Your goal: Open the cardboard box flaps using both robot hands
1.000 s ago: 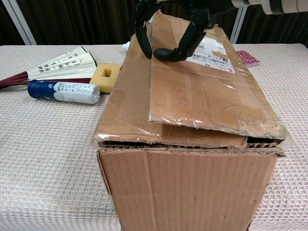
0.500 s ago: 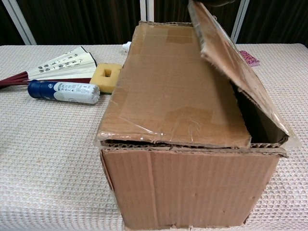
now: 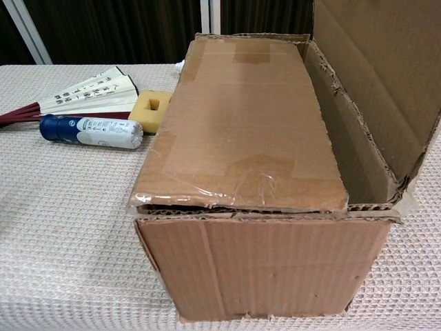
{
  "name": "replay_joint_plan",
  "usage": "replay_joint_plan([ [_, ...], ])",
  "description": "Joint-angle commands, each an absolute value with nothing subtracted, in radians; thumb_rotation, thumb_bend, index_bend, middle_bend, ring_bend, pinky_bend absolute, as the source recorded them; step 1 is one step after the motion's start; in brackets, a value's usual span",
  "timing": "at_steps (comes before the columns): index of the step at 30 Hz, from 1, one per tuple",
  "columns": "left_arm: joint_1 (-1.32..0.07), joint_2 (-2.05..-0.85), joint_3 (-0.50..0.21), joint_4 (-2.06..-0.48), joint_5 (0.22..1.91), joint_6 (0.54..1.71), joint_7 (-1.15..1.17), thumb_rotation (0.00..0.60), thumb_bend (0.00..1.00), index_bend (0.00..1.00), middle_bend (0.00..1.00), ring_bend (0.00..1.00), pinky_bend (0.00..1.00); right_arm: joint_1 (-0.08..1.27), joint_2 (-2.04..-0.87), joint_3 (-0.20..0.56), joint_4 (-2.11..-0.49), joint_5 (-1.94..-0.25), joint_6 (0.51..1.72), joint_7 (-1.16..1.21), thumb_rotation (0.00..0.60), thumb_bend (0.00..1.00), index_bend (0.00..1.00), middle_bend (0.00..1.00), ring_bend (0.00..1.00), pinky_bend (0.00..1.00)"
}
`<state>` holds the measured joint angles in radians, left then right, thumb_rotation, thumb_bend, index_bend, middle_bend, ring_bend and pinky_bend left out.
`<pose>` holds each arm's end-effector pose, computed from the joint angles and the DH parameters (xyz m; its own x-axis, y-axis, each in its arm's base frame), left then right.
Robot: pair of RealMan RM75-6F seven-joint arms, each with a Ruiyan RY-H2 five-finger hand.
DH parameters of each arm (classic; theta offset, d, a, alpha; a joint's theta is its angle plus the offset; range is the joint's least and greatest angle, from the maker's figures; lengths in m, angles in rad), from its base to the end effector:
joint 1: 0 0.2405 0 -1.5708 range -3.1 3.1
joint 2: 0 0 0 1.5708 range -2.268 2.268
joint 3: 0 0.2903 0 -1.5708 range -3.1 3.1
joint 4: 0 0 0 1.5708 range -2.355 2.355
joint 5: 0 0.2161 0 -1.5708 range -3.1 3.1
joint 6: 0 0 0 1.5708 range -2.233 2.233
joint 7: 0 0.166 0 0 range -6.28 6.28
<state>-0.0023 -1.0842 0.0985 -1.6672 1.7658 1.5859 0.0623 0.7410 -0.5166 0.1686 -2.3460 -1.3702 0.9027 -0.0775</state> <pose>-0.3148 0.1422 0.1532 0.4325 0.0705 0.8989 0.8904 -0.1904 -0.4135 -0.0602 -0.2816 0.2058 0.5410 -0.2147 0.8131 -0.7255 -0.6083 0.3221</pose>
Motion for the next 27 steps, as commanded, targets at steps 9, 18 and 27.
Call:
replay_joint_plan([
  [9,-0.007,-1.089,0.1,-1.68,1.767,1.573,0.083,0.6,0.06,0.05,0.11,0.12,0.21,0.52,-0.41,0.083,-2.217,-1.729,1.089,0.22,0.6,0.47,0.51,0.17,0.0,0.0],
  [18,-0.014,-1.09,0.1,-1.693,1.767,1.559,0.101,0.599,0.06,0.05,0.11,0.12,0.21,0.389,-0.374,0.01,-2.042,-1.857,1.242,0.429,0.6,0.48,0.44,0.26,0.0,0.0],
  [27,-0.048,-1.064,0.093,-1.73,1.812,1.528,0.185,0.6,0.06,0.05,0.11,0.12,0.21,0.309,-0.418,-0.018,-1.875,-1.857,1.362,0.601,0.6,0.52,0.21,0.18,0.0,0.0],
])
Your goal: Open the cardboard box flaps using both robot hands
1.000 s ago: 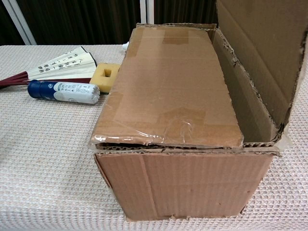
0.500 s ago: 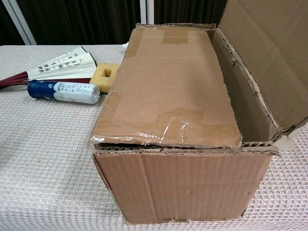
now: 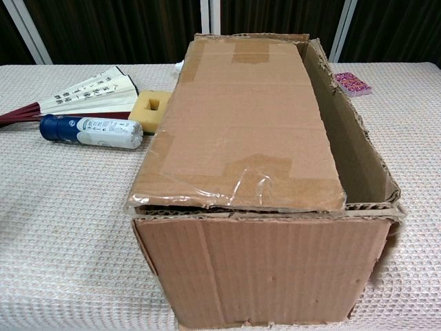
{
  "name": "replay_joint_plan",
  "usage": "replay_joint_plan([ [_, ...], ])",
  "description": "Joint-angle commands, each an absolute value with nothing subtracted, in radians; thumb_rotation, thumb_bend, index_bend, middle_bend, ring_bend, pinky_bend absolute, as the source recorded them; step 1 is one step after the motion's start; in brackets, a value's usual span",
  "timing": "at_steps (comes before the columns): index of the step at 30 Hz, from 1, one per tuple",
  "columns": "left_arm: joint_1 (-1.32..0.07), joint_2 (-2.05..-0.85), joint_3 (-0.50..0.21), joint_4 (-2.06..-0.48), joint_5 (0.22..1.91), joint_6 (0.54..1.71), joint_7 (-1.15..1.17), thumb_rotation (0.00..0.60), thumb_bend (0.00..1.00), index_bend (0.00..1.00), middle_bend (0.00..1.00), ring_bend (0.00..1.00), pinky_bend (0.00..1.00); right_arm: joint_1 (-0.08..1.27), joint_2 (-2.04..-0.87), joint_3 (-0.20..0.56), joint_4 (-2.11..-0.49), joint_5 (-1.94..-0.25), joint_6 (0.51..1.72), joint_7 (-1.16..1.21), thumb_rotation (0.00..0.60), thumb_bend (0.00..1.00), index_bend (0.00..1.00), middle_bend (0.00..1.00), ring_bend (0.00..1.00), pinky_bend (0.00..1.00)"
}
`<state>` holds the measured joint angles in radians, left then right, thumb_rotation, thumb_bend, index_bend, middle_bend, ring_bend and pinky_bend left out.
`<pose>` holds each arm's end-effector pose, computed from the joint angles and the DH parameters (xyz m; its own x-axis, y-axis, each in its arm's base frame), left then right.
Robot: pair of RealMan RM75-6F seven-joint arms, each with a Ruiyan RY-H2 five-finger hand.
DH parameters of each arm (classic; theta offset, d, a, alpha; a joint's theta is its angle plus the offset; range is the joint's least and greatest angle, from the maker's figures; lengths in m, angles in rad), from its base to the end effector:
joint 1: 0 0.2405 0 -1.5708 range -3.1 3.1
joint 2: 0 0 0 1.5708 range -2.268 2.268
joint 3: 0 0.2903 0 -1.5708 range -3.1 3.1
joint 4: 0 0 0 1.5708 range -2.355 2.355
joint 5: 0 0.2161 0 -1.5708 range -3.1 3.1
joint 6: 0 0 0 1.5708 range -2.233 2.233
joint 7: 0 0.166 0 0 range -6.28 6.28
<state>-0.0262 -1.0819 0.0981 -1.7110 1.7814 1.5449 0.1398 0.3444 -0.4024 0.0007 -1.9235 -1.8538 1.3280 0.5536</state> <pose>-0.3022 0.1486 0.1447 0.4716 0.0816 0.8781 0.8657 -0.2325 -0.4433 -0.2011 -0.2367 0.2994 0.3931 -0.2231 0.8920 -0.8600 -0.4325 0.2708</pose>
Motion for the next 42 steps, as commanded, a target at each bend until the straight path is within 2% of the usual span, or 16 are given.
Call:
replay_joint_plan([
  [1,-0.061,-1.054,0.09,-1.741,1.831,1.52,0.204,0.6,0.06,0.05,0.11,0.12,0.21,0.302,-0.419,-0.024,-1.861,-1.856,1.364,0.617,0.6,0.54,0.17,0.15,0.0,0.0],
  [4,-0.119,-1.01,0.07,-1.802,1.898,1.481,0.256,0.6,0.06,0.05,0.11,0.12,0.21,0.277,-0.444,-0.029,-1.806,-1.821,1.391,0.656,0.6,0.58,0.03,0.04,0.0,0.0],
  [8,-0.227,-0.985,0.024,-1.876,1.964,1.415,0.205,0.598,0.06,0.07,0.14,0.12,0.21,0.226,-0.525,-0.017,-1.721,-1.749,1.478,0.693,0.6,0.58,0.0,0.0,0.0,0.0],
  [9,-0.263,-0.986,0.006,-1.888,1.974,1.392,0.19,0.571,0.06,0.08,0.14,0.12,0.21,0.209,-0.55,-0.016,-1.694,-1.734,1.504,0.713,0.6,0.57,0.0,0.0,0.0,0.0],
  [10,-0.289,-0.989,-0.009,-1.897,1.979,1.371,0.183,0.537,0.06,0.09,0.14,0.12,0.21,0.198,-0.567,-0.017,-1.672,-1.725,1.518,0.729,0.6,0.57,0.0,0.0,0.0,0.0],
  [12,-0.352,-0.998,-0.04,-1.92,1.982,1.311,0.175,0.373,0.06,0.1,0.15,0.12,0.21,0.177,-0.6,-0.022,-1.625,-1.711,1.54,0.769,0.6,0.56,0.0,0.0,0.0,0.0],
  [16,-0.473,-1.044,-0.092,-1.97,1.983,1.194,0.151,0.171,0.06,0.13,0.17,0.12,0.21,0.152,-0.64,-0.024,-1.563,-1.682,1.555,0.838,0.6,0.52,0.0,0.0,0.0,0.0],
  [19,-0.565,-1.094,-0.134,-1.987,1.963,1.105,0.134,0.048,0.04,0.16,0.21,0.12,0.21,0.143,-0.652,-0.02,-1.539,-1.669,1.566,0.876,0.6,0.52,0.0,0.0,0.0,0.0],
  [21,-0.624,-1.129,-0.161,-1.994,1.933,1.044,0.126,0.008,0.01,0.18,0.22,0.12,0.21,0.137,-0.655,-0.016,-1.533,-1.663,1.575,0.89,0.6,0.51,0.0,0.0,0.0,0.0],
  [27,-0.759,-1.229,-0.195,-1.987,1.87,0.91,0.104,0.0,0.0,0.22,0.23,0.12,0.21,0.13,-0.652,-0.008,-1.53,-1.653,1.58,0.905,0.6,0.51,0.0,0.0,0.0,0.0],
  [42,-0.955,-1.465,-0.239,-1.826,1.723,0.773,0.158,0.0,0.0,0.24,0.25,0.1,0.21,0.143,-0.655,0.002,-1.537,-1.652,1.536,0.907,0.6,0.51,0.0,0.0,0.0,0.0],
])
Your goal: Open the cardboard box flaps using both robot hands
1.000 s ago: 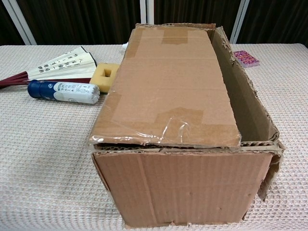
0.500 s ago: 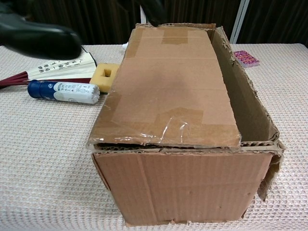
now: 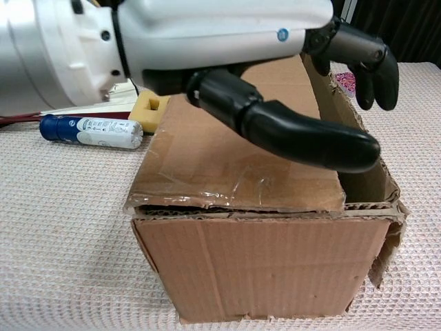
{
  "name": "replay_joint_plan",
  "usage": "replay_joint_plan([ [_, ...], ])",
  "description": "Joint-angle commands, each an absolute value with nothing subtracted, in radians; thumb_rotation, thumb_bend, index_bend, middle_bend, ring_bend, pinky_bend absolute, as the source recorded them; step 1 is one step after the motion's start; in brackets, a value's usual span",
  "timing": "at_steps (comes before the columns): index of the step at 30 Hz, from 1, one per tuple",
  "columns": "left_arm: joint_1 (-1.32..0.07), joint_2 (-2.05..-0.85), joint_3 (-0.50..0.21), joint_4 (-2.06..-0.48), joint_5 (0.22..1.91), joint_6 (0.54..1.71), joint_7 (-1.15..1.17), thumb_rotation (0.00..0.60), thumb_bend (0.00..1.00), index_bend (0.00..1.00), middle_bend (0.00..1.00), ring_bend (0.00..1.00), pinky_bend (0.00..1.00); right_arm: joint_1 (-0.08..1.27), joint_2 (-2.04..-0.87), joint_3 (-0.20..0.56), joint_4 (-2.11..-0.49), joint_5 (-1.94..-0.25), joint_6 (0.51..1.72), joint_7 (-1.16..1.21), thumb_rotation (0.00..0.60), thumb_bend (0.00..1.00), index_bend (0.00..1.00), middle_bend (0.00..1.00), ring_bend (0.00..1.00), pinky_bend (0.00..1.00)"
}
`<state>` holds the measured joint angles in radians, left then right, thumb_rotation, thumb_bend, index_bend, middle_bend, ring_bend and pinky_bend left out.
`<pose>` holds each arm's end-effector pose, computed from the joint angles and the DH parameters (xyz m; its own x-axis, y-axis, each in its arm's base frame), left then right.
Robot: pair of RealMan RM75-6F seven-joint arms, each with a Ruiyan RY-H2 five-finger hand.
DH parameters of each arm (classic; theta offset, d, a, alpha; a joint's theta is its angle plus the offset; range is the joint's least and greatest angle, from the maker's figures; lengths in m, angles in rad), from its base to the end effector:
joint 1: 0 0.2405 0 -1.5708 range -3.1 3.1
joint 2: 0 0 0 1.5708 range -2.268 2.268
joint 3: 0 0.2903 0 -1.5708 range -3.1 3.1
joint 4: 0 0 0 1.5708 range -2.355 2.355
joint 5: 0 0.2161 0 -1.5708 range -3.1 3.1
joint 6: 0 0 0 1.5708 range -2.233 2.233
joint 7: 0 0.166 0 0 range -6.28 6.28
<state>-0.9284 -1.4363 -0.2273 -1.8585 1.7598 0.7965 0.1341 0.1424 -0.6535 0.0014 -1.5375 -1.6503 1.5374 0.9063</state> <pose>0.0212 0.2786 -0.0115 0.4757 0.1467 0.8673 0.3200 -0.9473 -0.0153 -0.3220 -0.2136 0.3316 0.0577 -0.0747 0.9955 -0.9852 -0.1653 0.0447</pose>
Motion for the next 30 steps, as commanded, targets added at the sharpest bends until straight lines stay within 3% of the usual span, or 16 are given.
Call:
replay_joint_plan([
  [1,-0.961,-1.471,-0.241,-1.814,1.713,0.768,0.167,0.0,0.0,0.24,0.25,0.1,0.21,0.144,-0.655,0.002,-1.536,-1.654,1.535,0.907,0.6,0.51,0.0,0.0,0.0,0.0],
  [23,-1.038,-1.505,-0.184,-1.73,1.652,0.764,0.26,0.0,0.0,0.31,0.3,0.1,0.21,0.137,-0.672,0.007,-1.485,-1.654,1.537,0.965,0.6,0.52,0.0,0.0,0.0,0.0],
  [30,-1.056,-1.496,-0.178,-1.73,1.639,0.761,0.291,0.0,0.0,0.39,0.39,0.1,0.21,0.136,-0.677,0.008,-1.479,-1.654,1.538,0.967,0.6,0.51,0.0,0.0,0.0,0.0],
])
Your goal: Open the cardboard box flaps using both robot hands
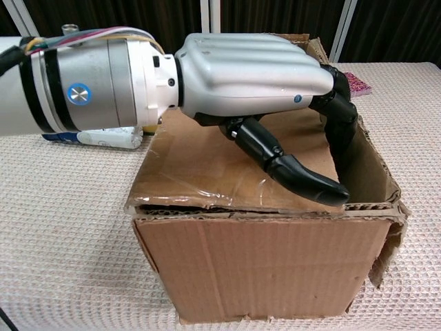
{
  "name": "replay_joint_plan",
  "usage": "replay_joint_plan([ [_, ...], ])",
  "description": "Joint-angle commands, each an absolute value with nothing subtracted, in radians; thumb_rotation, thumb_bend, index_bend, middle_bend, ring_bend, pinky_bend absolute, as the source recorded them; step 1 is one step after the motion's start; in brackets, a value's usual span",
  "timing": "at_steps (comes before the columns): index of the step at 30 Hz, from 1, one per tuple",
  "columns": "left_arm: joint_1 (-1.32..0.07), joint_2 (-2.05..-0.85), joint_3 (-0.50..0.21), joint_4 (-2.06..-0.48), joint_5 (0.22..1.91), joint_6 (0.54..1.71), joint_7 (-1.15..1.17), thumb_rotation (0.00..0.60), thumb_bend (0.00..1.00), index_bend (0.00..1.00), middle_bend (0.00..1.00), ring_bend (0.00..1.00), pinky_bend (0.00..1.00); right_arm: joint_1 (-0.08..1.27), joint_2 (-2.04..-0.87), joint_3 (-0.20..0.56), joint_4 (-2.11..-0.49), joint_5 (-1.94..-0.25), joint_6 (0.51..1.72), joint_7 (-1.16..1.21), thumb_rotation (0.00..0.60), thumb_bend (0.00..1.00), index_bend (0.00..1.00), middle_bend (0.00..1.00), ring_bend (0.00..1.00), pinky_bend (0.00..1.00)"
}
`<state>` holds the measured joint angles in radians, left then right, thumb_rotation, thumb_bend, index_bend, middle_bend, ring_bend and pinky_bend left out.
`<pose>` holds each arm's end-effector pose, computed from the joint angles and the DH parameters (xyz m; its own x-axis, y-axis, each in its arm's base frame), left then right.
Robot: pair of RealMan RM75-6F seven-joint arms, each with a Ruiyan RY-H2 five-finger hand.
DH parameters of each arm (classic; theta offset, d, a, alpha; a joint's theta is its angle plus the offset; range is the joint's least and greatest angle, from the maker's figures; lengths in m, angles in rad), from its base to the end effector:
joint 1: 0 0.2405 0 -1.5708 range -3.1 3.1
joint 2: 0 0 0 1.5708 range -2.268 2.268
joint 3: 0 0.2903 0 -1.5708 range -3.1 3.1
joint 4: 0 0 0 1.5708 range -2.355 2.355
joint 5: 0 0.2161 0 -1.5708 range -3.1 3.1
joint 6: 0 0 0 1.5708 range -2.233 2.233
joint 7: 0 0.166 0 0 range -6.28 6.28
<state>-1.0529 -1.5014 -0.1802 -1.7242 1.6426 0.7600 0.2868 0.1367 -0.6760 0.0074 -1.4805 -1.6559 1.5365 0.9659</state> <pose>0.0246 0.3034 -0.0482 0.6059 0.0195 0.7953 0.2451 -0.9557 -0.1632 -0.3316 -0.2141 0.3334 0.0333 -0.0808 0.9962 -0.9866 -0.1619 0.0199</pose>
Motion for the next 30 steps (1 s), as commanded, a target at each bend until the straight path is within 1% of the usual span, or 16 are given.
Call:
replay_joint_plan([
  [1,-1.057,-1.492,-0.177,-1.733,1.638,0.764,0.293,0.0,0.0,0.4,0.4,0.1,0.21,0.135,-0.677,0.009,-1.478,-1.653,1.538,0.97,0.6,0.51,0.0,0.0,0.0,0.0],
  [9,-1.063,-1.438,-0.184,-1.795,1.646,0.794,0.339,0.0,0.0,0.51,0.48,0.1,0.21,0.134,-0.684,0.009,-1.463,-1.651,1.536,0.991,0.6,0.51,0.0,0.0,0.0,0.0],
  [16,-1.053,-1.348,-0.213,-1.894,1.62,0.819,0.398,0.0,0.0,0.51,0.49,0.1,0.21,0.134,-0.686,0.01,-1.465,-1.659,1.544,0.993,0.6,0.51,0.0,0.0,0.0,0.0],
  [23,-1.01,-1.198,-0.26,-2.042,1.571,0.881,0.414,0.0,0.0,0.51,0.5,0.1,0.21,0.132,-0.684,0.01,-1.464,-1.663,1.55,0.991,0.6,0.51,0.0,0.0,0.0,0.0],
  [26,-0.987,-1.13,-0.258,-2.084,1.552,0.889,0.422,0.0,0.0,0.51,0.52,0.11,0.21,0.131,-0.685,0.01,-1.463,-1.663,1.551,0.979,0.6,0.52,0.0,0.0,0.0,0.0],
  [30,-0.955,-1.057,-0.238,-2.118,1.529,0.89,0.428,0.0,0.0,0.52,0.54,0.11,0.21,0.126,-0.68,0.008,-1.469,-1.668,1.559,0.968,0.6,0.51,0.0,0.0,0.0,0.0],
])
